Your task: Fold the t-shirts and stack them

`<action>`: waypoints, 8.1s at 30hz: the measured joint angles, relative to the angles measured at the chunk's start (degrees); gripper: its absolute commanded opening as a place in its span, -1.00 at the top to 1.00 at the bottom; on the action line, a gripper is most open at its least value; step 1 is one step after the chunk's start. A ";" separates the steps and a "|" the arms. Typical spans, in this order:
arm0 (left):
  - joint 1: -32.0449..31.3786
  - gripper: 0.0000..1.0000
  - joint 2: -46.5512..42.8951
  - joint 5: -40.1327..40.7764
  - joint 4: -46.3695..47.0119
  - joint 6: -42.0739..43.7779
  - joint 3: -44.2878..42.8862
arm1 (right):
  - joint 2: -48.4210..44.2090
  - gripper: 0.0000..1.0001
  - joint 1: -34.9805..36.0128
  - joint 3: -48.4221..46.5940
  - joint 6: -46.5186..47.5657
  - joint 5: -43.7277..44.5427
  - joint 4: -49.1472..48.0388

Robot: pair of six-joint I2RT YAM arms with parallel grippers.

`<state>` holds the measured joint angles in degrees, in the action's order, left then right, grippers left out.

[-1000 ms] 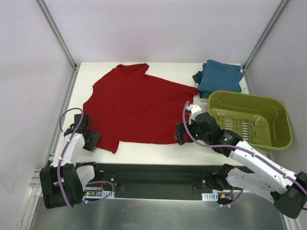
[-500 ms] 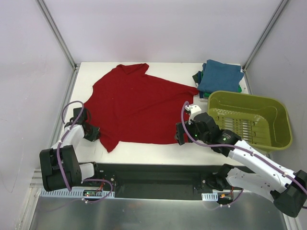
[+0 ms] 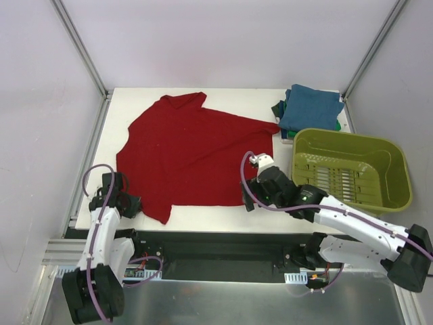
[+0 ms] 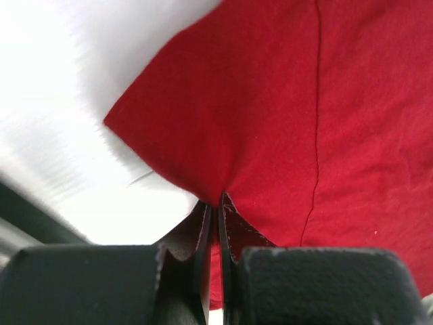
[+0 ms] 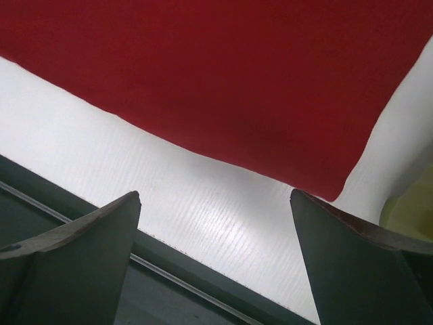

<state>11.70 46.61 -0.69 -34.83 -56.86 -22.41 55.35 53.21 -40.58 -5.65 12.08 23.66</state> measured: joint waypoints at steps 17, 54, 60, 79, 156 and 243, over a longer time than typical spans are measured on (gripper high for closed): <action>-0.02 1.00 -11.78 5.70 -12.24 -7.32 0.83 | 22.73 -0.94 10.88 -8.85 -40.24 26.18 24.81; -0.02 1.00 -12.85 5.20 -12.17 -6.86 0.83 | 28.57 -0.19 3.85 -2.47 -40.46 19.34 8.85; -0.02 1.00 -12.85 5.18 -12.17 -6.86 0.83 | 29.83 0.52 2.21 -3.13 -36.74 17.42 5.03; -0.02 1.00 -11.30 3.67 -11.45 -5.75 -1.84 | 30.34 0.99 0.39 -3.23 -25.44 15.37 0.57; -5.16 -0.99 59.60 -8.20 10.80 11.23 -48.78 | 54.86 -0.99 -15.13 -38.56 -2.75 -1.51 6.71; -2.58 -0.99 8.46 -5.31 8.20 11.43 -9.57 | 29.83 -0.99 -4.76 -6.19 -15.34 1.88 -5.01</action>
<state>9.13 55.07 -6.00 -26.63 -45.43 -31.99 85.19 48.45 -46.76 -20.99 13.96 18.65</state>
